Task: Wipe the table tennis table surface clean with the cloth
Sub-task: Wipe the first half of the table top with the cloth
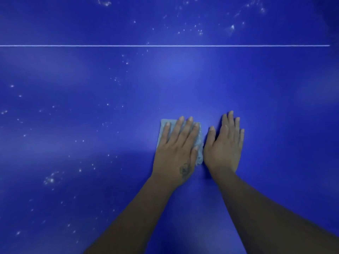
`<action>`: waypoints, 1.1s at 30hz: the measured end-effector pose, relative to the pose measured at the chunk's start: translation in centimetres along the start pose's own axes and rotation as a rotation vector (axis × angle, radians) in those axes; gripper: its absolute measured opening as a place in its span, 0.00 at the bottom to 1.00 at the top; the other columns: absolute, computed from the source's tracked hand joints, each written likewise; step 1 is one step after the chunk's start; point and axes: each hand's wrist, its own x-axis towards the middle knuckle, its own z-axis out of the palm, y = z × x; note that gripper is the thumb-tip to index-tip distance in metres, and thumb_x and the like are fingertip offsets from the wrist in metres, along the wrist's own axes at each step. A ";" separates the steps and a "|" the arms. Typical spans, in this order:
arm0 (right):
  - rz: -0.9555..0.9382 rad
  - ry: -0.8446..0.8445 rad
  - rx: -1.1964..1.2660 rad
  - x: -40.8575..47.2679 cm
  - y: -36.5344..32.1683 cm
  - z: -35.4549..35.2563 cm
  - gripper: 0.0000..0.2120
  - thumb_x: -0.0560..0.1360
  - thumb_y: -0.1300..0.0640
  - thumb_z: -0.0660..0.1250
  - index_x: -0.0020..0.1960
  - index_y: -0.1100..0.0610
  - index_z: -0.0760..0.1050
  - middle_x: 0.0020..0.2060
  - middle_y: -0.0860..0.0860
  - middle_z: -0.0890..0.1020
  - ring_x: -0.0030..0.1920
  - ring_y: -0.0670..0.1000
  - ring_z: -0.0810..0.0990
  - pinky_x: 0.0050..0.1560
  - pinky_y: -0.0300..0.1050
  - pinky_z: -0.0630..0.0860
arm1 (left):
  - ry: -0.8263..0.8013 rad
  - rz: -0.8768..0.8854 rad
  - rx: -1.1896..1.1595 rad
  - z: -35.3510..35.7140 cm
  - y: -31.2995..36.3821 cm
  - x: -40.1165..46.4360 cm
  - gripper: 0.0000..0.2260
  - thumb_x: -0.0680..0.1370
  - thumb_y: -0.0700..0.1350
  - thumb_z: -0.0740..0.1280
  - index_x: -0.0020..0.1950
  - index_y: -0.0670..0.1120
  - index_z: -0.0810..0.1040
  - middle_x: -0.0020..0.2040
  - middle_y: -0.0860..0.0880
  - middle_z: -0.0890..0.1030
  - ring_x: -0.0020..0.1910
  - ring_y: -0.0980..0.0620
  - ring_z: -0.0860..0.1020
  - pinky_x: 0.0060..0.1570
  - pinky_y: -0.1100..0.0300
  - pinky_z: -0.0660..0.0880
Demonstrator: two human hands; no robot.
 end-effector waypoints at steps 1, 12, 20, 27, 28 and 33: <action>-0.005 0.004 -0.015 0.1 -0.1 0.2 0.30 0.87 0.45 0.53 0.85 0.58 0.61 0.86 0.50 0.58 0.86 0.51 0.51 0.86 0.53 0.46 | 0.008 0.039 -0.002 0.2 -0.4 1.3 0.26 0.89 0.52 0.51 0.87 0.46 0.56 0.87 0.48 0.54 0.87 0.47 0.49 0.83 0.40 0.51; -0.019 0.066 -0.064 0.2 -0.2 0.4 0.29 0.86 0.47 0.55 0.83 0.59 0.64 0.85 0.52 0.61 0.86 0.53 0.54 0.85 0.59 0.52 | 0.050 0.086 0.004 1.4 -2.7 11.2 0.26 0.88 0.55 0.50 0.86 0.47 0.61 0.86 0.48 0.59 0.86 0.46 0.53 0.83 0.41 0.51; -0.015 0.074 -0.066 0.4 -0.3 0.5 0.29 0.85 0.46 0.55 0.82 0.59 0.66 0.85 0.52 0.62 0.86 0.53 0.55 0.85 0.58 0.52 | -0.034 -0.040 0.081 -0.4 -9.4 20.8 0.31 0.86 0.59 0.43 0.87 0.50 0.57 0.86 0.49 0.58 0.86 0.45 0.52 0.83 0.36 0.43; -0.022 0.075 -0.050 0.4 -0.3 0.4 0.29 0.85 0.47 0.55 0.81 0.61 0.66 0.84 0.52 0.62 0.86 0.53 0.55 0.85 0.59 0.52 | 0.068 -0.411 0.119 -2.7 -15.7 19.1 0.29 0.86 0.59 0.45 0.86 0.50 0.58 0.86 0.47 0.58 0.86 0.41 0.52 0.81 0.31 0.46; -0.023 0.080 -0.054 0.4 -0.3 0.3 0.28 0.85 0.47 0.55 0.81 0.61 0.67 0.84 0.53 0.63 0.86 0.54 0.55 0.85 0.59 0.52 | 0.094 -0.407 0.112 -2.5 -14.9 17.5 0.28 0.87 0.58 0.47 0.86 0.49 0.59 0.86 0.46 0.59 0.86 0.40 0.53 0.81 0.32 0.48; -0.028 0.079 -0.060 0.4 -0.4 0.1 0.28 0.85 0.48 0.56 0.81 0.61 0.67 0.84 0.54 0.63 0.86 0.55 0.56 0.85 0.60 0.52 | 0.110 -0.372 0.069 -1.9 -6.7 6.6 0.27 0.88 0.55 0.52 0.87 0.48 0.57 0.87 0.45 0.56 0.86 0.41 0.52 0.82 0.37 0.52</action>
